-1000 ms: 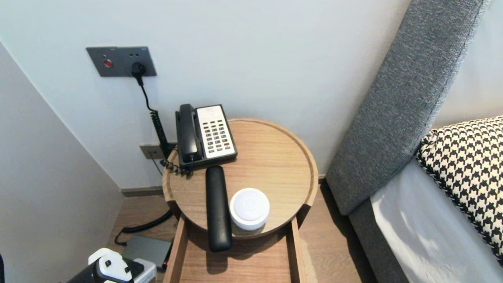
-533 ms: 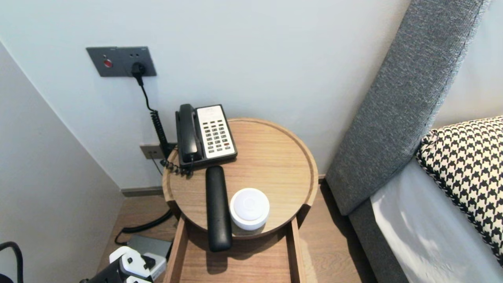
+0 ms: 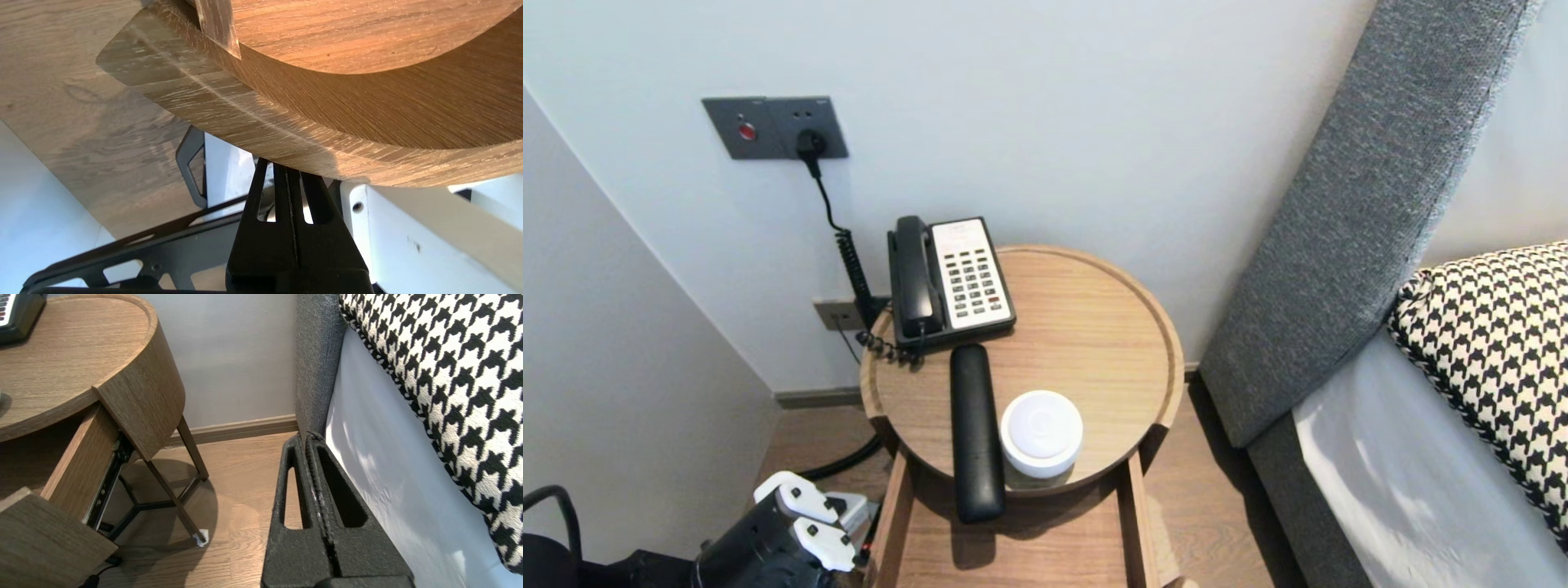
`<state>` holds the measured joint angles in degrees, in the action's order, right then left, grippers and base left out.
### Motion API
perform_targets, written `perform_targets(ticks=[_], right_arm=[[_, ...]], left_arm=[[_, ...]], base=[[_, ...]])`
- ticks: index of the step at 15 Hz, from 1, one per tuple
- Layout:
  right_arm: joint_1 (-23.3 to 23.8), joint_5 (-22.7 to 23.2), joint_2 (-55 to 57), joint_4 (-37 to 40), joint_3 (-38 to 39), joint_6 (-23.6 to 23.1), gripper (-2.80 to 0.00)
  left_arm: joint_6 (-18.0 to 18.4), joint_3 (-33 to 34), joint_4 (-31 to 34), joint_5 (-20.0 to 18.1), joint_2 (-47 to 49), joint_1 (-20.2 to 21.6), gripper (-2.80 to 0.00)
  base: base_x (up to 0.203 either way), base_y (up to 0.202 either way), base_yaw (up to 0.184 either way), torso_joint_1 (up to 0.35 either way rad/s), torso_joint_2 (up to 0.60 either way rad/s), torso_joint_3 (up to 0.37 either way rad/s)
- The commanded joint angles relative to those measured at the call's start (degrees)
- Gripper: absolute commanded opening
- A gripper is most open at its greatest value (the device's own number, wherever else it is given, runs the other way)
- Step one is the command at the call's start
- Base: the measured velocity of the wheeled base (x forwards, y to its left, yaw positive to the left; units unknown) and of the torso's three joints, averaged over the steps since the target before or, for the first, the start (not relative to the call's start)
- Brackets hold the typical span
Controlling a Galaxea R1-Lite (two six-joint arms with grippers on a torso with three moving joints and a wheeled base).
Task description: Close the nightstand drawer
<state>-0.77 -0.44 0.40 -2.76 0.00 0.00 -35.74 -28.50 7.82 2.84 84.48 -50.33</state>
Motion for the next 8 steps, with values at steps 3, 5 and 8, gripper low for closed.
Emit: perform_targets(ticks=[3, 5, 8], right_arm=[[-0.02, 0.0, 0.04, -0.06, 1.49, 0.0, -2.8], [-0.02, 0.0, 0.04, -0.06, 1.49, 0.0, -2.8], [-0.02, 0.0, 0.04, -0.06, 1.49, 0.0, -2.8]], left_arm=[[-0.36, -1.45, -2.39, 0.16, 1.29, 2.24, -2.8], [-0.59, -2.67, -4.48, 0.29, 2.07, 4.79, -2.8], [-0.57, -4.01, -7.08, 0.5, 2.89, 7.32, -2.8]], base=[[0.0, 0.0, 0.0, 0.0, 0.0, 0.0], [0.0, 0.0, 0.0, 0.0, 0.0, 0.0], [0.0, 0.0, 0.0, 0.0, 0.0, 0.0]])
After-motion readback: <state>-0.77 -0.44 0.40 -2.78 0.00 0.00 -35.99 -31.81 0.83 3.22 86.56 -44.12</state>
